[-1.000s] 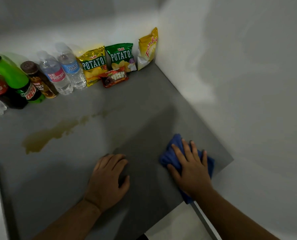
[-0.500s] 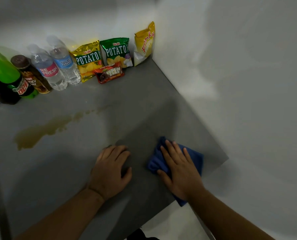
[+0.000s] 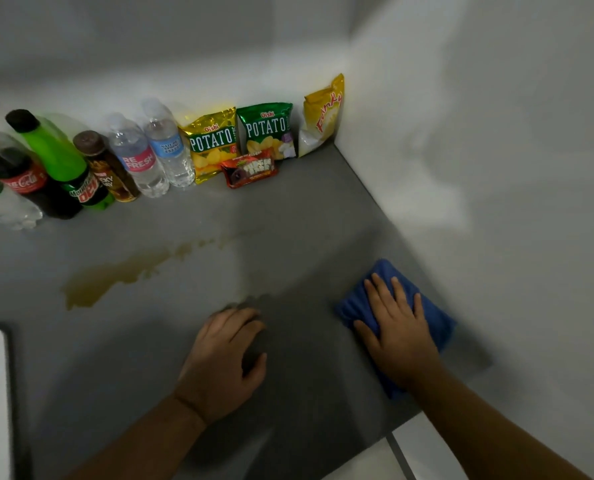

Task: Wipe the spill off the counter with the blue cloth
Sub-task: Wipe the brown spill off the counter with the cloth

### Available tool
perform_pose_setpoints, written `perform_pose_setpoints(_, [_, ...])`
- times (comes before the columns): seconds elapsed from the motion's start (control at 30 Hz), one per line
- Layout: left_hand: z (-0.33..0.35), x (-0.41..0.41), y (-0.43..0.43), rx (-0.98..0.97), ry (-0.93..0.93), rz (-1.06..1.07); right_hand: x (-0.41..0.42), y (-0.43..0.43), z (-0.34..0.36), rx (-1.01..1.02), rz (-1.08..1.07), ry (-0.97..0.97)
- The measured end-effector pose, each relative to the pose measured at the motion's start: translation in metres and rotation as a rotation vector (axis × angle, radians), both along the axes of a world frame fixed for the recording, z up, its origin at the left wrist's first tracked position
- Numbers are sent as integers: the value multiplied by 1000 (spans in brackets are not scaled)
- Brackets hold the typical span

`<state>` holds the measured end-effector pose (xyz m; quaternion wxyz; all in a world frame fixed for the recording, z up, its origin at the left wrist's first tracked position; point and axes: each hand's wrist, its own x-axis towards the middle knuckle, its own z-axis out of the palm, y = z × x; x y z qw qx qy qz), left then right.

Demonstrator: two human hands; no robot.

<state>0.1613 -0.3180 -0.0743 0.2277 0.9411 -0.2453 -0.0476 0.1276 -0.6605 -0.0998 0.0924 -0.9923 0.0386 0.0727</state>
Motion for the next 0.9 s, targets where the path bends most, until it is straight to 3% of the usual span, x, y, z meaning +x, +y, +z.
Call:
perform_pose_setpoints(0.07, [0, 8, 11, -5, -17, 47, -4, -16, 1, 22, 55, -17])
perform_pose_setpoints(0.17, [0, 22, 30, -2, -42, 90, 22, -26, 3, -11, -48, 2])
perform_pose_setpoints(0.37, [-4, 43, 47, 7, -14, 182, 114, 20, 9, -33, -146, 30])
perform_pose_setpoints(0.5, [-8, 47, 50, 12, -11, 217, 128, 60, 5, -12, 63, 29])
perform_pose_setpoints(0.63, [-5, 51, 53, 24, 15, 230, 111, 39, 3, 78, 289, -30])
perform_pose_setpoints(0.77, [1, 58, 56, 55, 61, 241, 145, 17, 6, -6, 118, -19])
perform_pose_setpoints(0.9, [3, 58, 55, 77, 62, 255, 204, 53, 6, -56, -39, 33])
